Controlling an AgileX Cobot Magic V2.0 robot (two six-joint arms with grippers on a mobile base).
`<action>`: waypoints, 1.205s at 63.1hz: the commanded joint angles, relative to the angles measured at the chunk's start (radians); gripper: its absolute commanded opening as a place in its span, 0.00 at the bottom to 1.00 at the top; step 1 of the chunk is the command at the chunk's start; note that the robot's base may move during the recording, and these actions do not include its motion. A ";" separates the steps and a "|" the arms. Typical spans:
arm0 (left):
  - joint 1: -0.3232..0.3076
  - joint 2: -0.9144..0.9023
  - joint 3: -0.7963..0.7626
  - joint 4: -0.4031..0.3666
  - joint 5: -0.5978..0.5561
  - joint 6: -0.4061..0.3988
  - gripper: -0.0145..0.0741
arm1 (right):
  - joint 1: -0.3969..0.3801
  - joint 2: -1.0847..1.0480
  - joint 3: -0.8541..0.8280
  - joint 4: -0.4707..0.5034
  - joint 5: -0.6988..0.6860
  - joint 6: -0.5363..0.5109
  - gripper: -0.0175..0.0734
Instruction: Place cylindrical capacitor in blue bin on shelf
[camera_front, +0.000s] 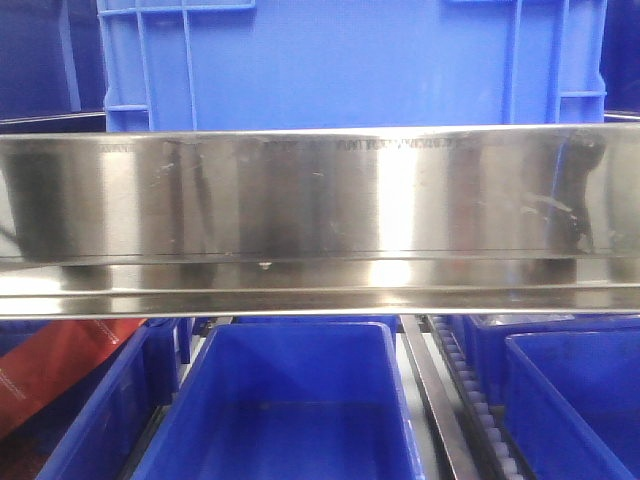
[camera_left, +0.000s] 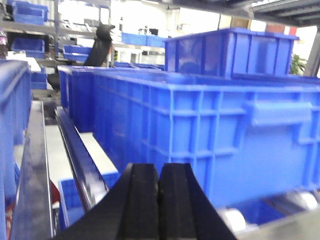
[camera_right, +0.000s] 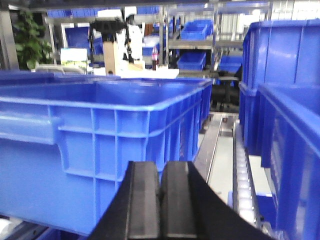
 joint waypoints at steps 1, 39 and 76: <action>0.005 -0.012 0.003 -0.006 -0.005 0.003 0.04 | -0.004 -0.009 0.002 -0.003 -0.009 -0.003 0.01; 0.005 -0.012 0.003 -0.006 -0.008 0.003 0.04 | -0.143 -0.058 0.054 -0.024 -0.017 -0.003 0.01; 0.005 -0.014 0.003 -0.006 -0.010 0.003 0.04 | -0.330 -0.311 0.407 0.002 -0.038 -0.003 0.01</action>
